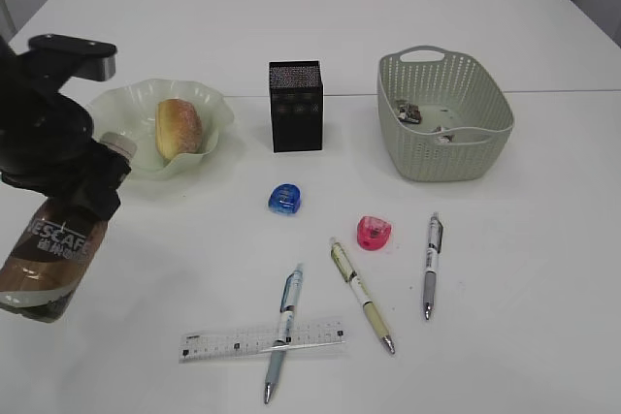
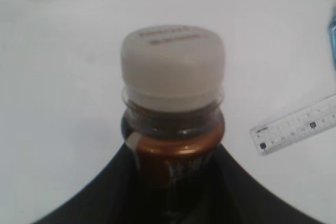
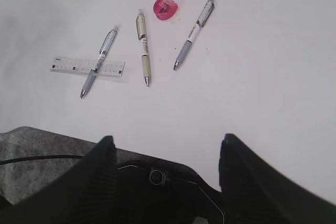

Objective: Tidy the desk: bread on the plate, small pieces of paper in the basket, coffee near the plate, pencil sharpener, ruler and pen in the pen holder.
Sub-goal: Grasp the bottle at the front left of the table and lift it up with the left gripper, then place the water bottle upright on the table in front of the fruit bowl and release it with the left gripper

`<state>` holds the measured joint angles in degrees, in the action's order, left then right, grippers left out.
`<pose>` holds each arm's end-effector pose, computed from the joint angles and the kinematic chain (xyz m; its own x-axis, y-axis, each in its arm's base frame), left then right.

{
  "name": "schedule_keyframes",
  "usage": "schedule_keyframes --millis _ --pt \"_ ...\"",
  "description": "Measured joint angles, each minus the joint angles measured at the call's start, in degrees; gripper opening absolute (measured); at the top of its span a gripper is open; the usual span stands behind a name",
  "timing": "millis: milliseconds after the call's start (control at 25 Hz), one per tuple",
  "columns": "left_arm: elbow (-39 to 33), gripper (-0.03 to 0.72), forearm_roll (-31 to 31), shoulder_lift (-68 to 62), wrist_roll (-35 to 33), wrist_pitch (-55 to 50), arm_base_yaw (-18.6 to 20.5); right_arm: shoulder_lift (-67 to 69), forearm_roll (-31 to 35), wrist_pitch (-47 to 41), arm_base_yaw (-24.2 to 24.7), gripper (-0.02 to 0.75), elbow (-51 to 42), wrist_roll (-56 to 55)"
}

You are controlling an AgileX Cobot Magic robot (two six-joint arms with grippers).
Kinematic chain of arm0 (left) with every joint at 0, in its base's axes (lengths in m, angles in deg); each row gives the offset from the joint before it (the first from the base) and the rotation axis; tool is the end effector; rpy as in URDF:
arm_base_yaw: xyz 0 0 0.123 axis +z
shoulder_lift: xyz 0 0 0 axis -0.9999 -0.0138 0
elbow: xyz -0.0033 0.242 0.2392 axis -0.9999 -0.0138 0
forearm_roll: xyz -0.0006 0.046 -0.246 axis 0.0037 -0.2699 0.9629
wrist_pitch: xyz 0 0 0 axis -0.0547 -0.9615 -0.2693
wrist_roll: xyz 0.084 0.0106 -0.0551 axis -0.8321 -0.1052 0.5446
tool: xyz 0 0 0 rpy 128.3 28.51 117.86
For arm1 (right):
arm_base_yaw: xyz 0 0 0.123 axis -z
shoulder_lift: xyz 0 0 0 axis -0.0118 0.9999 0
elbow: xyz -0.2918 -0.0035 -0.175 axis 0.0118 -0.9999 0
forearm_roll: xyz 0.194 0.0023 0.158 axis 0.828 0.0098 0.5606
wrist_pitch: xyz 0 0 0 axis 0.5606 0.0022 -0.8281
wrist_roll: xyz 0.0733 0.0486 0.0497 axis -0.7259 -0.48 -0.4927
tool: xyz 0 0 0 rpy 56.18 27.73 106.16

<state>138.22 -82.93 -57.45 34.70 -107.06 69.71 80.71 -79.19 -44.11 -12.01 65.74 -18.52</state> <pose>0.3120 -0.1150 0.2732 -0.9124 0.3205 -0.2544 0.3415 0.9390 -0.0419 0.0629 0.0321 0.4059 -0.8117 -0.0536 -0.5816 -0.2170 0.9522 0.2152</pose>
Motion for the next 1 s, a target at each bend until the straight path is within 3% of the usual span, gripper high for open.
schedule_keyframes --millis 160,400,520,1000 --pt "-10.5 0.251 0.0 10.5 0.0 14.3 0.0 0.0 -0.2 0.0 0.0 0.451 0.0 0.0" --pt "-32.0 0.251 -3.8 22.6 0.0 52.1 0.0 0.0 -0.4 0.0 0.0 0.452 0.0 0.0" --pt "-38.3 0.251 -3.6 23.4 0.0 67.2 0.0 0.0 -0.9 0.0 0.0 0.451 0.0 0.0" --pt "-40.5 0.251 0.1 8.2 0.0 104.0 0.0 0.0 -2.4 0.0 0.0 0.452 0.0 0.0"
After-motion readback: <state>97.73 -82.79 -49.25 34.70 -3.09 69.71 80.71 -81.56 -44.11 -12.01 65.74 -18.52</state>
